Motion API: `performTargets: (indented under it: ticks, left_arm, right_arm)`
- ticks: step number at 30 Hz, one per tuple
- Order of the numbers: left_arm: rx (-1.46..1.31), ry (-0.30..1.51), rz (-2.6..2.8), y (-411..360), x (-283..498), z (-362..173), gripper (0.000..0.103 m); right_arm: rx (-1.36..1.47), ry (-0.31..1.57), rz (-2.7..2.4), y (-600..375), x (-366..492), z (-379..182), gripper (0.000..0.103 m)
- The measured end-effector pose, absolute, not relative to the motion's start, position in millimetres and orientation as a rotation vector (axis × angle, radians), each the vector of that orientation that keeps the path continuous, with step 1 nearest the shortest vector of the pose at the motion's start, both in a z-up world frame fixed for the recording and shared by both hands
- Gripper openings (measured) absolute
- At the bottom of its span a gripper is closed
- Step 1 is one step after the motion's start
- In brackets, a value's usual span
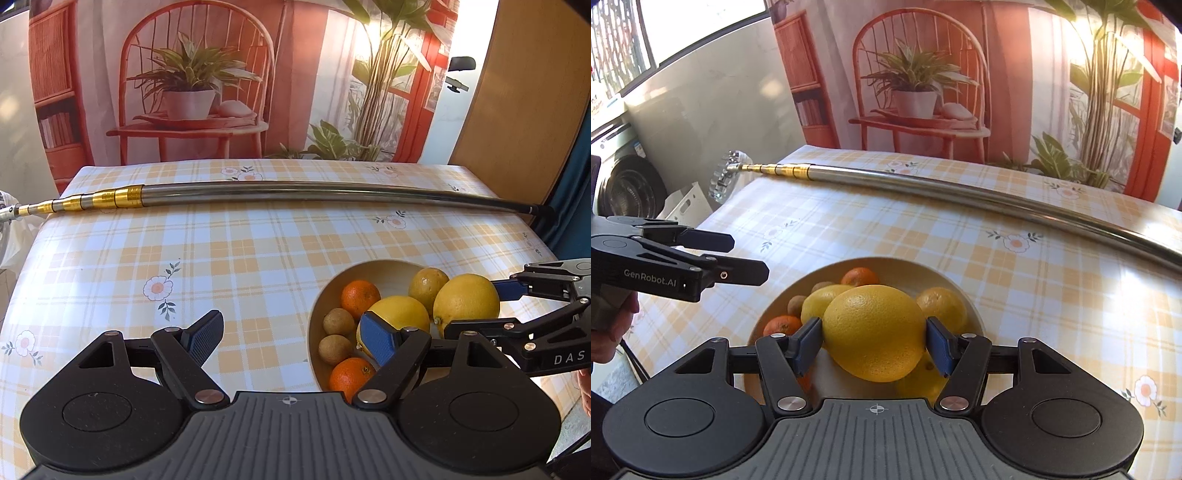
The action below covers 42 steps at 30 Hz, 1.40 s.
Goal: Organize fruits
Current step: 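Carry the lemon over the white plate with the right tool, then open the right tool to drop the lemon into the plate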
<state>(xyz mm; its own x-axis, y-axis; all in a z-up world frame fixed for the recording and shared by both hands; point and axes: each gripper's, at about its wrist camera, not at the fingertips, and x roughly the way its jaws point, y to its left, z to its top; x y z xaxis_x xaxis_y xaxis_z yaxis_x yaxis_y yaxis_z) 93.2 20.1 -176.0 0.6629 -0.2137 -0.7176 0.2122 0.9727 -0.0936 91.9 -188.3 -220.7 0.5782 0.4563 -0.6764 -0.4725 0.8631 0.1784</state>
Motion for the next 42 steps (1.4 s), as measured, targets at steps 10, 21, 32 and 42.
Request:
performTargets:
  ticks: [10,21,32,42]
  left_arm:
    - [0.002,0.813,-0.256,15.6,79.5,-178.9,0.083]
    - [-0.010,0.803,-0.248,18.4,70.9,-178.7,0.083]
    - [-0.018,0.806,-0.244,19.2,70.6,-179.2,0.083]
    - [-0.014,0.799,-0.245,17.8,68.6,-175.6,0.083]
  right_arm:
    - [-0.038,0.807,0.582,-179.0,77.3,-228.8,0.056]
    - [-0.084,0.853,0.593,-162.1,85.3,-241.3,0.056]
    - [-0.068,0.866,0.581,-165.4,90.1,-246.3,0.057]
    - [-0.033,0.877,0.543,-166.1,90.4,-238.9,0.057]
